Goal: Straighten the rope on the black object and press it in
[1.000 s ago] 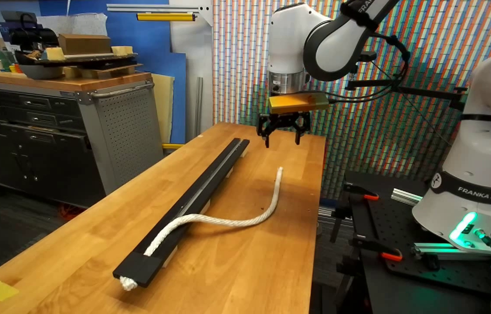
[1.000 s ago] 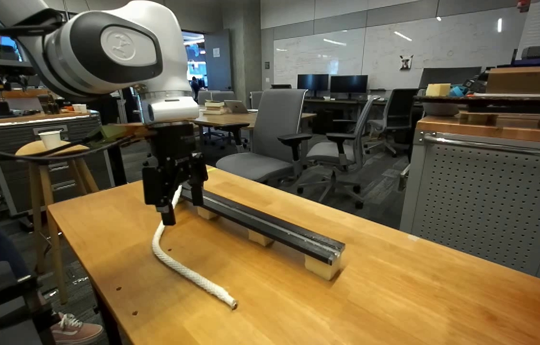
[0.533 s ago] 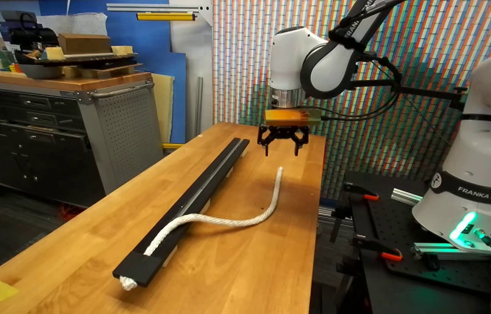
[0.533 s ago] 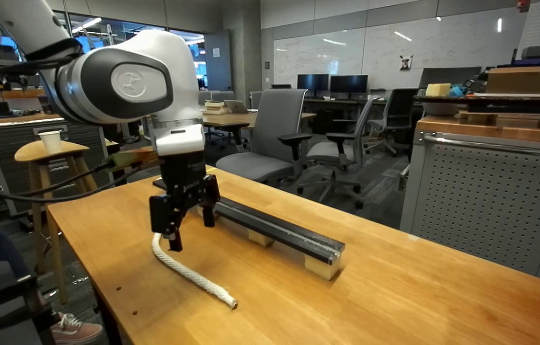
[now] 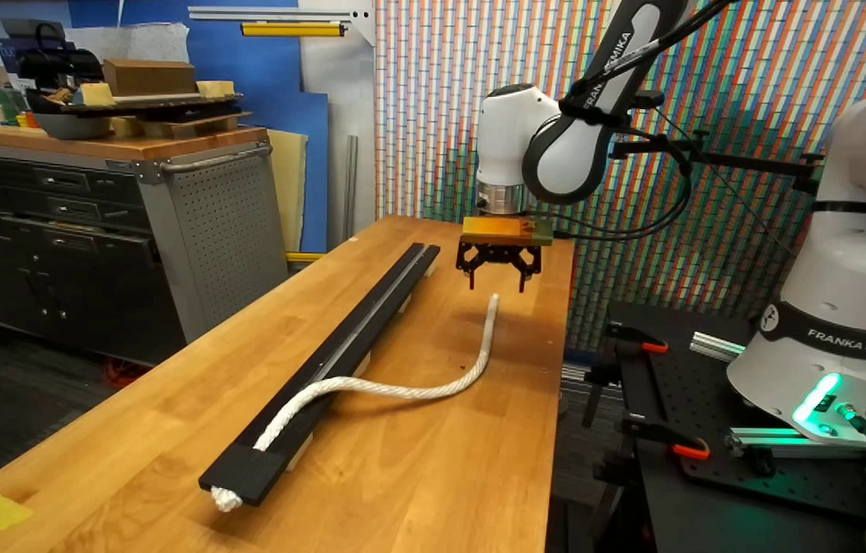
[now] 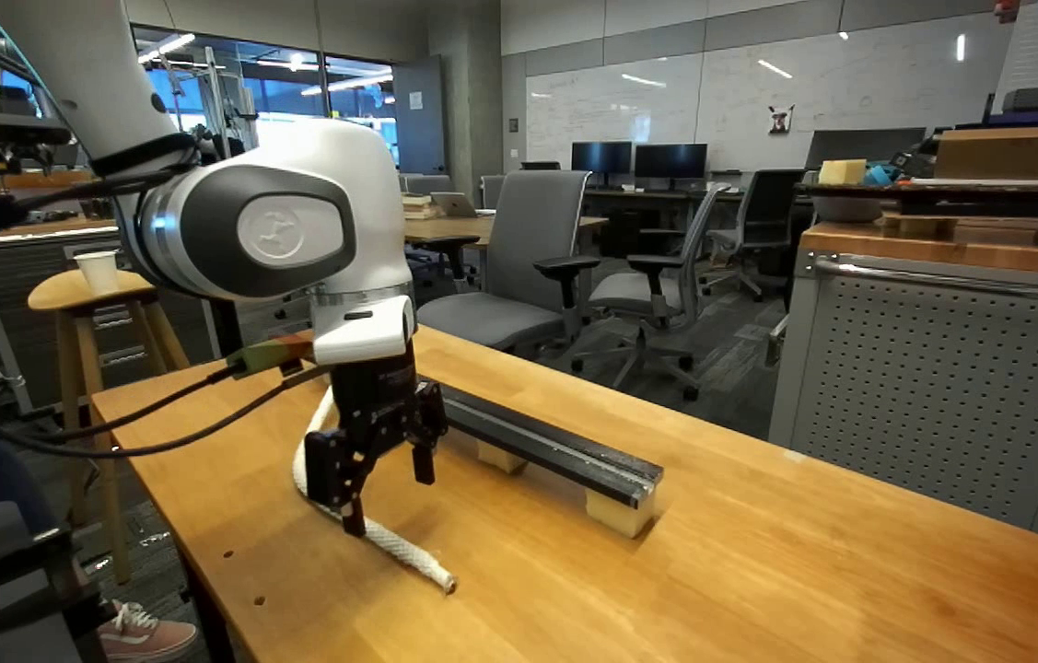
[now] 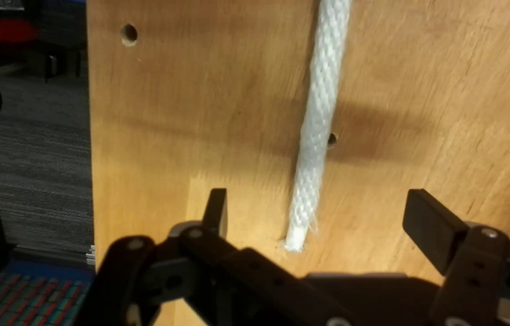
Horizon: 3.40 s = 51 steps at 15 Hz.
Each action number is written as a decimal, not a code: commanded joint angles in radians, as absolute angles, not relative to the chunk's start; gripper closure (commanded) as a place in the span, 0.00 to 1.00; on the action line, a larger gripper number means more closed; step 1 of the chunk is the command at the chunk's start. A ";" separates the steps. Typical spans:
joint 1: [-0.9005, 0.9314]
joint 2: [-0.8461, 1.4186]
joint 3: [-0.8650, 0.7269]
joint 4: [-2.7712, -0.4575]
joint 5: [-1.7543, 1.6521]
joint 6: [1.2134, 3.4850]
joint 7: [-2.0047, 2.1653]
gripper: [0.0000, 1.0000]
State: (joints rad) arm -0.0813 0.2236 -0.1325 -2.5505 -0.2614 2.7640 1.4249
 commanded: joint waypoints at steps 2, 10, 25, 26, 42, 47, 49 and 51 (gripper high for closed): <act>-0.041 0.317 -0.174 -2.491 -0.170 2.823 1.415 0.00; 0.009 0.404 -0.239 -2.425 -0.098 2.835 1.427 0.00; -0.003 0.464 -0.265 -2.372 -0.013 2.805 1.396 0.64; -0.004 0.463 -0.266 -2.370 -0.011 2.804 1.395 0.73; 0.126 0.318 -0.405 -2.449 -0.165 2.787 1.420 0.97; 0.201 0.229 -0.468 -2.455 -0.332 2.760 1.508 0.97; 0.192 0.195 -0.456 -2.445 -0.378 2.743 1.542 0.97; 0.180 0.165 -0.448 -2.437 -0.434 2.748 1.602 0.97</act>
